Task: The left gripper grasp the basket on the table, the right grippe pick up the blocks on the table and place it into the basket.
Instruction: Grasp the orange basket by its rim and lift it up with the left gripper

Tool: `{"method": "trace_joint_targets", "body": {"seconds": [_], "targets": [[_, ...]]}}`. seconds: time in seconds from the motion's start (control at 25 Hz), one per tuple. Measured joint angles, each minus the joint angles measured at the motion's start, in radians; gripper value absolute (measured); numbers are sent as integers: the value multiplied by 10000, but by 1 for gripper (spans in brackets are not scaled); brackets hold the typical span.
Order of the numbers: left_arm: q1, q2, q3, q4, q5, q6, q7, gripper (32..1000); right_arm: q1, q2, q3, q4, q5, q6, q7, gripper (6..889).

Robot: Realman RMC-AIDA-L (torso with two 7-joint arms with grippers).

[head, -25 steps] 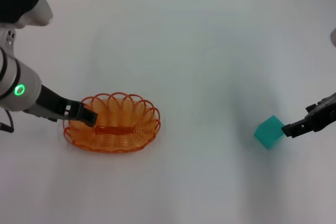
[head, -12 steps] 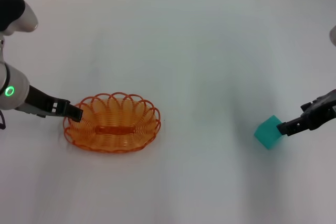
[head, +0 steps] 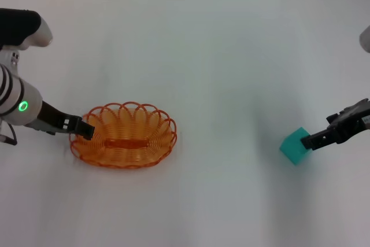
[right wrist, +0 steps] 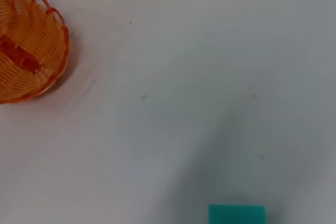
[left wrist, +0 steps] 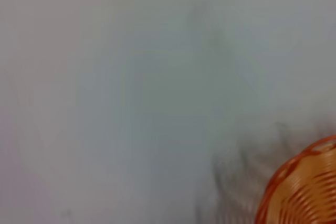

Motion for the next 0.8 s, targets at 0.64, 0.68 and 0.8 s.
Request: {"method": "trace_joint_targets", "body": {"seconds": [0.64, 0.68, 0.8], "targets": [[-510, -23, -2, -1361, -82, 729, 116, 839, 18, 0, -2, 55, 17, -88, -13, 864], [-510, -27, -1, -1363, -83, 723, 88, 834, 19, 1, -2, 55, 19, -88, -13, 863], [-510, -28, -1, -1366, -90, 693, 32, 819, 19, 0, 1, 55, 20, -88, -12, 862]]}}
